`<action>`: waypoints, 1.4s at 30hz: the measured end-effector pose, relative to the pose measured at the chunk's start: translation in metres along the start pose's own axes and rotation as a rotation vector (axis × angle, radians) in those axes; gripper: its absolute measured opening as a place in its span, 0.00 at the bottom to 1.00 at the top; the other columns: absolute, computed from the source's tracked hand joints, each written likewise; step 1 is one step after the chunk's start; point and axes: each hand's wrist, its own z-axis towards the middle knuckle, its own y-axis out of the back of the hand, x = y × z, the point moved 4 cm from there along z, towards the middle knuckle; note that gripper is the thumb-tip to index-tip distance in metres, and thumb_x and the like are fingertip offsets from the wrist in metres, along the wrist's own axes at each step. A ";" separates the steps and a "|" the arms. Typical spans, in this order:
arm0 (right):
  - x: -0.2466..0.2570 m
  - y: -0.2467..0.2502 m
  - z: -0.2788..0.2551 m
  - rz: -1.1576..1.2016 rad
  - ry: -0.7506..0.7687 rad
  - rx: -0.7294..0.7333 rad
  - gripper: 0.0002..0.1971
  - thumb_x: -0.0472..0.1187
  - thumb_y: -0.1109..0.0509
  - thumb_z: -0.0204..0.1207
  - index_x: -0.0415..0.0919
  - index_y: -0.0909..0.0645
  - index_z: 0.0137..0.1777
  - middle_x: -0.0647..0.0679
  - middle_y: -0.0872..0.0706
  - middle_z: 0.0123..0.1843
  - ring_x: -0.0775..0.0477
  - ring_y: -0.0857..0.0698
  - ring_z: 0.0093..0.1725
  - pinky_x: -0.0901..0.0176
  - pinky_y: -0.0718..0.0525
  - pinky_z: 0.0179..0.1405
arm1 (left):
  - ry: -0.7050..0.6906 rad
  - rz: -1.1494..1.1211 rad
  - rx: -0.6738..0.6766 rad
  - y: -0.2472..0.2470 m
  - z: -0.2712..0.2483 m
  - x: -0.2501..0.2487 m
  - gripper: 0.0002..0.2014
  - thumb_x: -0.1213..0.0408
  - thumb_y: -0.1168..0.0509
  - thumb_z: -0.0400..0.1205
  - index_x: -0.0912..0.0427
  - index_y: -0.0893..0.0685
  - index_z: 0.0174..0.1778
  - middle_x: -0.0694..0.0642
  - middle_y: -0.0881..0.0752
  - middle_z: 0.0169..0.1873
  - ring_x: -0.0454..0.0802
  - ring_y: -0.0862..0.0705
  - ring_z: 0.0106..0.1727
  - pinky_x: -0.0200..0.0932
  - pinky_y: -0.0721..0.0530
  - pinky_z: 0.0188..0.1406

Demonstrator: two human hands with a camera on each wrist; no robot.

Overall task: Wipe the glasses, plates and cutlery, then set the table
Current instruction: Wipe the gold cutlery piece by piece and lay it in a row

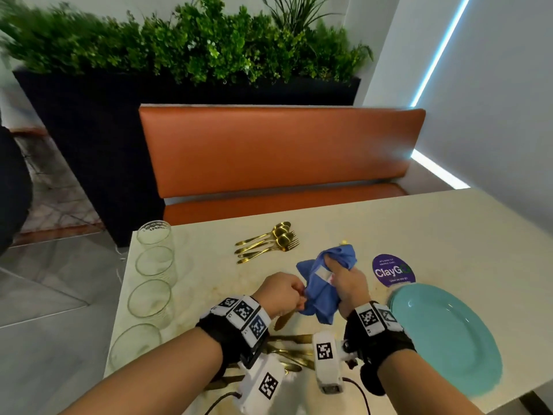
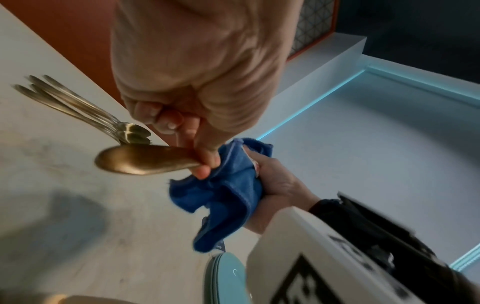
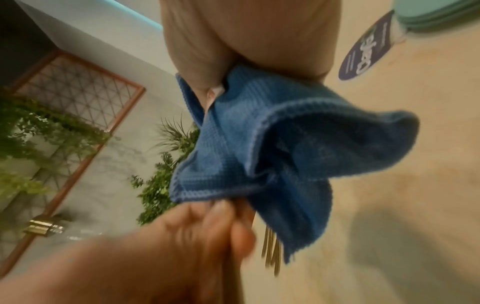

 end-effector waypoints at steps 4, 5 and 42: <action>-0.019 -0.023 -0.015 -0.040 -0.027 0.098 0.08 0.38 0.25 0.72 0.33 0.17 0.44 0.39 0.13 0.38 0.38 0.14 0.39 0.46 0.14 0.45 | -0.016 0.004 -0.053 0.008 -0.006 0.005 0.12 0.72 0.42 0.80 0.65 0.14 0.55 0.64 0.14 0.56 0.61 0.17 0.58 0.47 0.20 0.57; -0.020 -0.024 -0.015 -0.059 -0.032 0.100 0.09 0.38 0.25 0.71 0.32 0.17 0.45 0.38 0.13 0.38 0.38 0.14 0.39 0.45 0.14 0.46 | -0.013 0.008 -0.051 0.008 -0.008 0.006 0.13 0.72 0.42 0.81 0.64 0.14 0.55 0.63 0.14 0.57 0.60 0.17 0.59 0.46 0.20 0.57; -0.005 -0.031 0.007 -0.366 0.031 0.209 0.11 0.45 0.30 0.76 0.42 0.20 0.34 0.40 0.14 0.41 0.40 0.16 0.44 0.48 0.17 0.50 | 0.159 0.093 0.067 0.012 0.025 0.020 0.14 0.60 0.32 0.79 0.66 0.13 0.55 0.61 0.13 0.52 0.56 0.16 0.55 0.42 0.23 0.52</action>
